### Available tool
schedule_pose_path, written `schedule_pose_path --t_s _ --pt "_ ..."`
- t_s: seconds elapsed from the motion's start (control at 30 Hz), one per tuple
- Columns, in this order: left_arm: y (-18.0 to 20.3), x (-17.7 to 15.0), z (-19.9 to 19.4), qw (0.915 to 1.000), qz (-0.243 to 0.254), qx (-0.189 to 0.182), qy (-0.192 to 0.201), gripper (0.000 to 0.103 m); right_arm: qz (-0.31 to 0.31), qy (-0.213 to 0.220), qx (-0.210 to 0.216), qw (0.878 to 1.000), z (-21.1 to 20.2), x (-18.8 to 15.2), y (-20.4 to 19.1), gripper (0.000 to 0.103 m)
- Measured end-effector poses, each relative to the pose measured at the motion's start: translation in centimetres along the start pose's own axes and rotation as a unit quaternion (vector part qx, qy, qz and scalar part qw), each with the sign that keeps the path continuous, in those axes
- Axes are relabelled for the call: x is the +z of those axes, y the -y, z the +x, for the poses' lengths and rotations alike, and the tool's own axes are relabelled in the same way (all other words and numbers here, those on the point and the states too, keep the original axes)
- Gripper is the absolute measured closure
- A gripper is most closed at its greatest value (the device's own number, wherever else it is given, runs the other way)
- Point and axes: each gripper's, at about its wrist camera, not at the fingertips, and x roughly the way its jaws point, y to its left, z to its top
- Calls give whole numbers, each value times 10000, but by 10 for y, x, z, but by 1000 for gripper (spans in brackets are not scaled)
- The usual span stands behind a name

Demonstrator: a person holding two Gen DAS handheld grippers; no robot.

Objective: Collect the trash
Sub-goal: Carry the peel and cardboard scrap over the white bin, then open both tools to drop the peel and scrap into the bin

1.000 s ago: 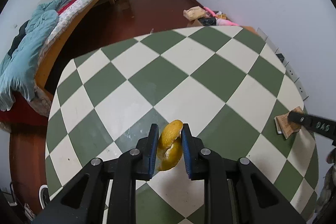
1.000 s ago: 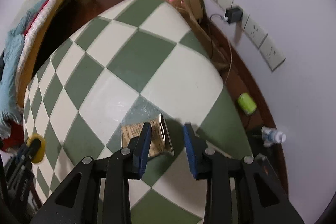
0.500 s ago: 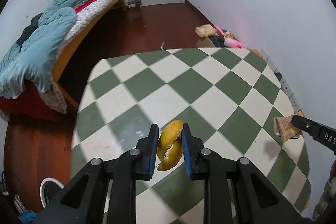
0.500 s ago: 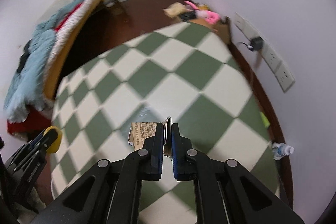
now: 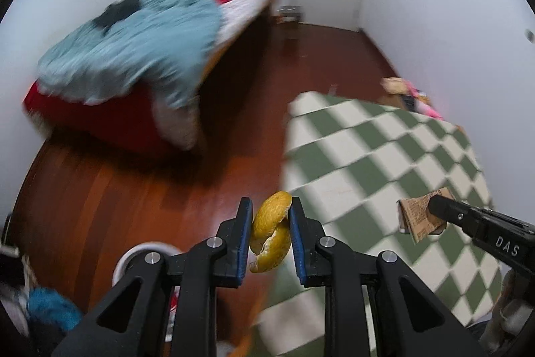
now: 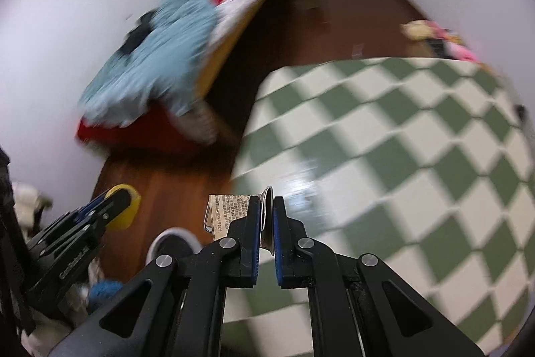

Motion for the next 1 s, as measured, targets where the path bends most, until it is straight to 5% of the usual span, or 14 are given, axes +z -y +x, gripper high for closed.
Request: schedule_pose_path --t_s 0.13,0.27,0.43,0.63,0.87,0.93,0.97,1.0 --pt "-87 -24 21 9965 -607 434 -366 84 -569 -636 478 9952 72 -20 -84 96" --pt "-164 -51 58 9835 -1248 859 -989 84 -1016 -1511 793 9801 165 -44 -147 96" --pt "-225 -87 107 9626 -1796 1214 -1626 84 -1491 -2403 701 9566 267 -81 -202 96" --pt "-261 -133 151 9449 -2281 1121 -2062 84 -1689 -3084 529 9347 341 -132 -225 96" --pt "-273 -171 160 9457 -2439 589 -2066 75 -1719 -3051 209 9365 379 -163 -227 93" --pt "-273 -176 157 9440 -2433 551 -2161 69 -1720 -3044 33 9369 384 -165 -227 65" --pt "-274 -174 153 9445 -2408 577 -2157 58 -1689 -3024 -15 9381 381 -165 -227 35" --pt "-274 -175 144 9464 -2377 609 -2101 48 -1643 -2985 8 9402 377 -165 -227 18"
